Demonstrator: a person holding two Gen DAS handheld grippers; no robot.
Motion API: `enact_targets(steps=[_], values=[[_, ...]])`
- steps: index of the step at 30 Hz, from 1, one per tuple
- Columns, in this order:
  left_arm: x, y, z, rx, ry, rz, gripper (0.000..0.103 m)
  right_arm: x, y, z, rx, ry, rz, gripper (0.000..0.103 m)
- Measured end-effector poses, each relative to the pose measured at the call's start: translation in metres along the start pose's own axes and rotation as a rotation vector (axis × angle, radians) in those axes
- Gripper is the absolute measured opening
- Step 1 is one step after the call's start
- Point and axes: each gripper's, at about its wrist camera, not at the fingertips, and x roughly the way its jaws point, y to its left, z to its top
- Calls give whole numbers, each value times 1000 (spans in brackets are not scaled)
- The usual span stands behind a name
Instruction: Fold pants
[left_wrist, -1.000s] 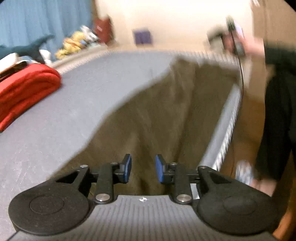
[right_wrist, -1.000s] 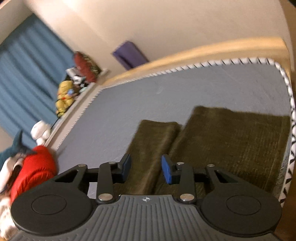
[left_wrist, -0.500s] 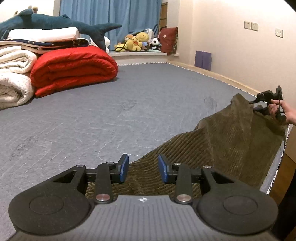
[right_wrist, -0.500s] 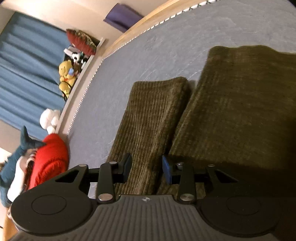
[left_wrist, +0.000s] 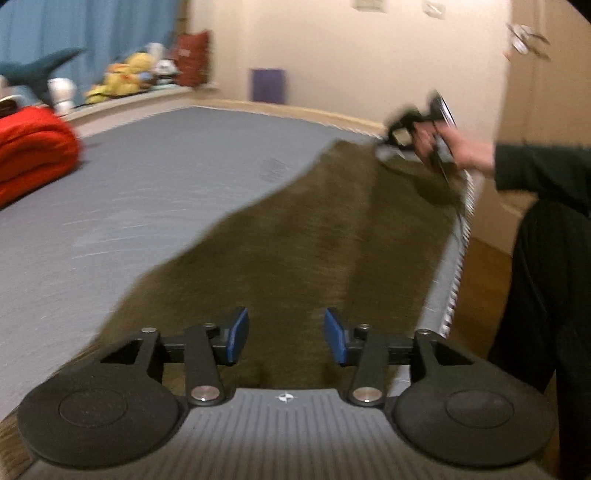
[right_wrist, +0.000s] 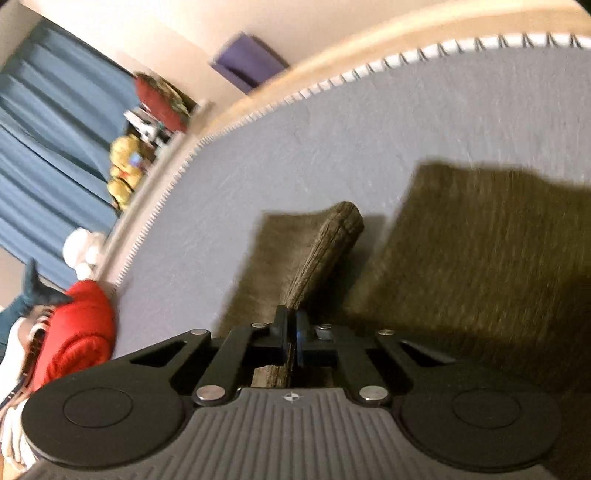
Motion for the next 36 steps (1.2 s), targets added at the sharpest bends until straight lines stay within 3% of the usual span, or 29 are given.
enact_targets(steps=[2, 7, 9, 10, 11, 12, 16, 19, 21, 24, 28, 29, 30, 36], values=[[17, -21, 2, 71, 19, -6, 68, -18, 11, 5, -25, -43, 42, 3], [64, -41, 2, 189, 147, 32, 65, -64, 18, 21, -46, -161, 80, 0], [79, -41, -2, 233, 206, 90, 40, -73, 11, 26, -39, -160, 63, 0], [83, -41, -3, 235, 218, 86, 35, -73, 6, 27, -36, -140, 44, 0], [83, -42, -4, 238, 215, 63, 13, -71, 1, 26, -26, -116, 28, 0], [82, -44, -4, 242, 211, 36, 6, -69, -6, 25, -9, -92, 18, 1], [78, -52, -7, 286, 200, 42, 5, -47, -21, 17, 25, 28, -24, 6], [75, -47, -7, 252, 186, 39, 5, -27, -11, 10, -15, 65, -33, 13], [74, -42, -6, 225, 176, 29, 7, -11, -5, 4, -36, 96, -38, 25], [75, -37, -2, 189, 177, 21, 13, 12, -2, -2, -48, 136, -79, 36], [80, -36, -6, 227, 201, 18, 17, 29, -1, 0, -35, 128, -117, 31], [82, -37, -6, 239, 201, 19, 14, 29, 0, 2, -24, 118, -127, 15], [83, -36, -5, 238, 201, 10, 8, 28, 1, 5, -8, 106, -134, 7], [71, -21, 16, 197, 98, 55, 6, -13, 29, 34, -33, -19, 6, 5]])
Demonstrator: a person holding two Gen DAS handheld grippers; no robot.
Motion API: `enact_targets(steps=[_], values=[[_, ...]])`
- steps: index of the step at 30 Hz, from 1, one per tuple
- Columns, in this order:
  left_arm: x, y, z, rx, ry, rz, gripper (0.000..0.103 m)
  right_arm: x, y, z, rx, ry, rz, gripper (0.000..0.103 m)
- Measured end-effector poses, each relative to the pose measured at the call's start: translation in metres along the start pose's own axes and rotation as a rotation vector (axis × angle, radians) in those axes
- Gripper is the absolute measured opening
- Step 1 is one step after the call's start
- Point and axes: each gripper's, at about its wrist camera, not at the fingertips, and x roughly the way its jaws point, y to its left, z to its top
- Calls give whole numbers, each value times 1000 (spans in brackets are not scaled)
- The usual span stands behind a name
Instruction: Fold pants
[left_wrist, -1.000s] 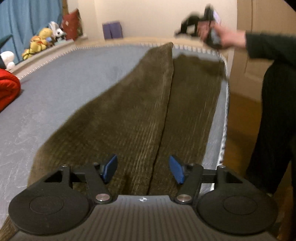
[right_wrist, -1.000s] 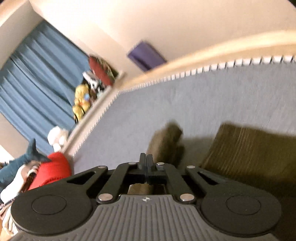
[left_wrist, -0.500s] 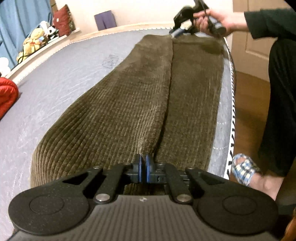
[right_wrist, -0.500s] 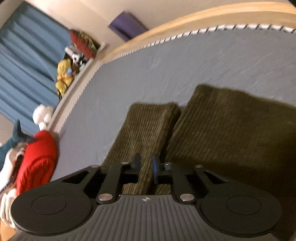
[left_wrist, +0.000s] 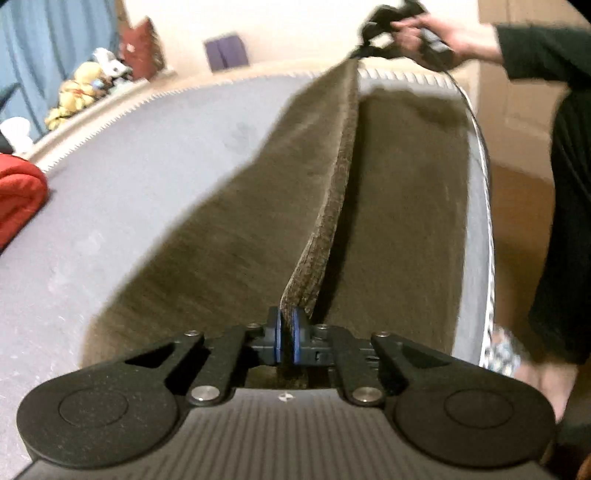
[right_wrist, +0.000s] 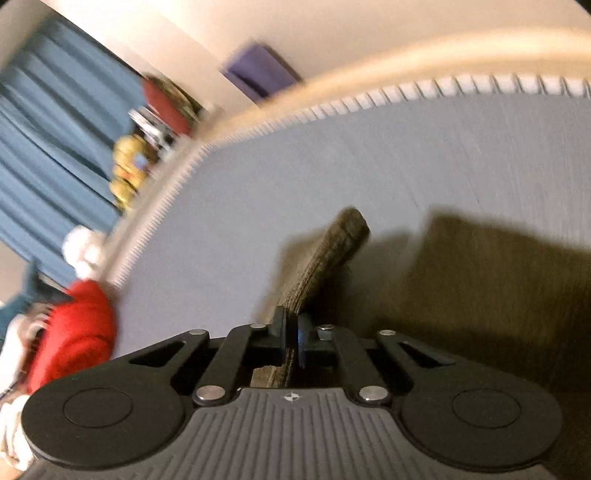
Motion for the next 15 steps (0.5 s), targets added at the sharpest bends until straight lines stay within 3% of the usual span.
enact_targets(steps=[3, 6, 8, 11, 13, 15], values=[[-20, 2, 10, -25, -97, -94, 6, -58, 14, 26, -39, -123, 55, 4], [-20, -18, 10, 68, -65, -192, 5, -110, 2, 33, -83, -200, -19, 4], [-12, -34, 4, 157, 10, -226, 4, -121, -23, 24, -61, -153, -160, 5], [-3, -47, -12, 251, 101, -262, 4, -110, -86, 3, 92, 52, -411, 5], [-6, -44, -15, 239, 111, -273, 4, -108, -118, -5, 200, 104, -428, 8], [-10, -36, -13, 206, 109, -284, 4, -108, -122, 2, 145, 77, -409, 13]])
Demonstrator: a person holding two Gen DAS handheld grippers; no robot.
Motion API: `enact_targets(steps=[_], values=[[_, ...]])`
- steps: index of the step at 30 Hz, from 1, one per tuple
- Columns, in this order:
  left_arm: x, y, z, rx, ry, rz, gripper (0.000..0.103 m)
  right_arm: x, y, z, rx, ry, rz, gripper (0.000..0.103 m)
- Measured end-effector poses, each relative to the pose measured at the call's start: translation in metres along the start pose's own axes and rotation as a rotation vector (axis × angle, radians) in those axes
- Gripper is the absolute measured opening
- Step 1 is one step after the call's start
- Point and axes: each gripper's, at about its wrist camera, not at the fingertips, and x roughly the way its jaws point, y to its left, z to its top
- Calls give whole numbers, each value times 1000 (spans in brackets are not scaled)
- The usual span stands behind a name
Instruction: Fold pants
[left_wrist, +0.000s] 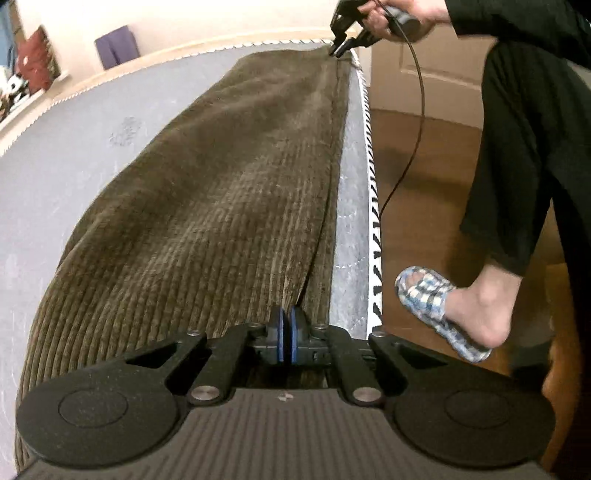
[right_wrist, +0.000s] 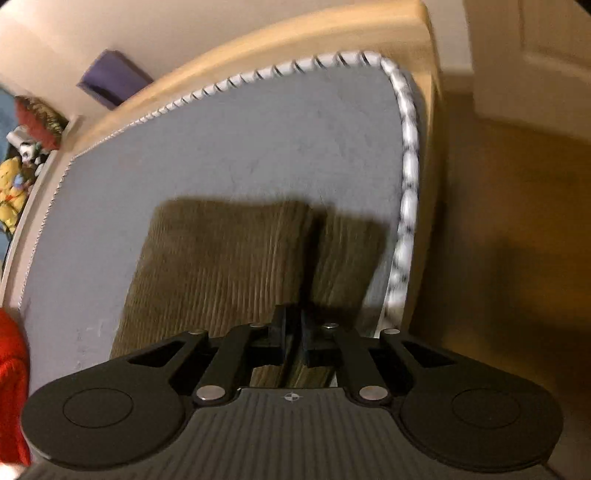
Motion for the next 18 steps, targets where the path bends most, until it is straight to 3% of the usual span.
enact_targets(steps=[1, 2, 4, 7, 8, 9, 12, 15, 17, 18], values=[[-3, 5, -1, -14, -2, -10, 4, -1, 0, 5, -14, -12, 39, 20], [-5, 7, -2, -18, -2, -15, 3, 0, -2, 11, -5, -17, 72, 34], [-8, 6, -6, -20, 9, -19, 0, 8, -9, 15, 21, -10, 78, 39], [-9, 2, -11, -19, 31, -27, 0, 27, -10, 17, 11, 24, 52, 31], [-12, -2, -14, -17, 39, -18, 0, 30, -7, 18, 0, 13, 35, 17], [-10, -2, -15, -19, 45, -11, 0, 31, -3, 18, -13, 8, 32, 12], [-13, 1, -18, -43, 43, -10, 0, 17, 1, 13, 3, -60, 19, 8], [-17, 6, -23, -73, 64, -27, 0, -21, 12, 8, 13, -190, -9, 8], [-20, 13, -31, -104, 104, -64, 0, -29, 14, 3, -15, -234, -97, 8], [-22, 15, -34, -117, 111, -77, 0, -19, 10, 1, -7, -191, -164, 10]])
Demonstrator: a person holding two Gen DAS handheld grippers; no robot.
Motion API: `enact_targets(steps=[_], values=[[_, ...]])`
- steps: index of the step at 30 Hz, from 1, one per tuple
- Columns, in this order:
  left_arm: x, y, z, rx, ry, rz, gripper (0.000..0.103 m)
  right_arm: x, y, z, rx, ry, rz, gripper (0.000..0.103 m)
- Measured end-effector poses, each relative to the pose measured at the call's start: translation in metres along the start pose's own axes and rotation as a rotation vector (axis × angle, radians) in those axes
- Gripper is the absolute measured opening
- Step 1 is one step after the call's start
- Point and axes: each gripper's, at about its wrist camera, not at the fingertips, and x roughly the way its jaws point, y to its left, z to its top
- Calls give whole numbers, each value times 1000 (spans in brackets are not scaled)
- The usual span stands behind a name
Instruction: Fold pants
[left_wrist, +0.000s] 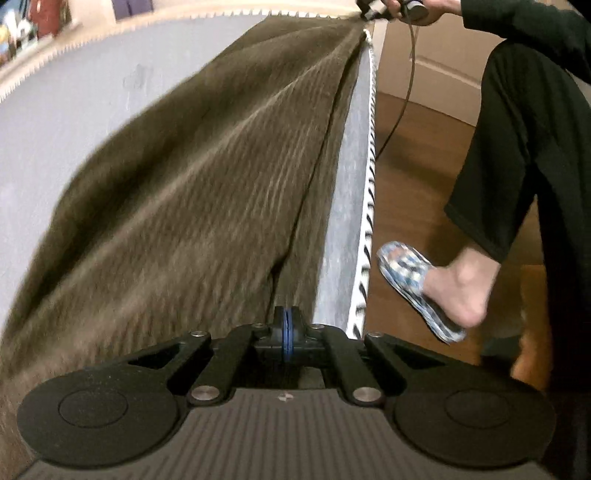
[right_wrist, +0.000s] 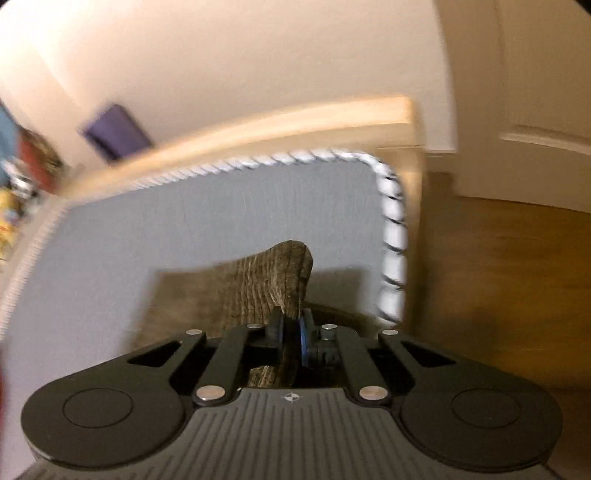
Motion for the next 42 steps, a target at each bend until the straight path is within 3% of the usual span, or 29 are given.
enact_targets(steps=[2, 3, 5, 6, 8, 10, 12, 17, 19, 22, 25, 26, 27, 31, 37, 38, 40, 41, 42], values=[[-10, 6, -9, -27, 5, -21, 0, 18, -17, -5, 80, 78, -132, 13], [-16, 8, -14, -39, 0, -27, 0, 18, -23, -4, 119, 69, -144, 17], [-34, 13, -25, -65, -44, -16, 2, 6, -13, 0, 89, -9, -145, 17], [-44, 17, -30, -88, -83, 8, 2, -5, 0, 1, 35, -89, -152, 20], [-67, 28, -41, -162, -182, 73, 6, -27, 26, -2, -76, -227, -110, 33], [-79, 35, -49, -222, -230, 109, 13, -44, 51, -13, -159, -306, -34, 40], [-77, 30, -55, -207, -216, 149, 22, -56, 76, -27, -234, -310, 86, 41], [-62, 14, -75, -132, -61, 186, 49, -98, 159, -108, -633, -251, 523, 41], [-66, 16, -85, -152, -61, 193, 51, -123, 186, -162, -838, -180, 719, 40], [-75, 18, -97, -201, -78, 184, 51, -158, 204, -247, -1094, -58, 976, 40], [-79, 10, -104, -173, -86, 215, 43, -191, 204, -319, -1295, 42, 1144, 40], [-81, 9, -105, -171, -84, 239, 22, -199, 202, -339, -1340, 72, 1191, 41], [-83, 10, -107, -167, -74, 274, 9, -203, 198, -359, -1378, 106, 1229, 43], [-112, 13, -123, -225, -83, 244, 4, -214, 181, -420, -1524, 219, 1271, 43], [-123, 12, -153, -339, -9, 166, 1, -213, 179, -457, -1747, 233, 1331, 49], [-133, 14, -155, -367, -66, 155, 4, -214, 180, -461, -1772, 242, 1337, 50], [-163, 26, -158, -459, -237, 201, 20, -215, 176, -465, -1834, 249, 1358, 51], [-177, 36, -160, -528, -311, 254, 56, -214, 173, -468, -1857, 248, 1371, 52], [-184, 44, -162, -586, -351, 316, 80, -214, 172, -470, -1883, 249, 1383, 53]])
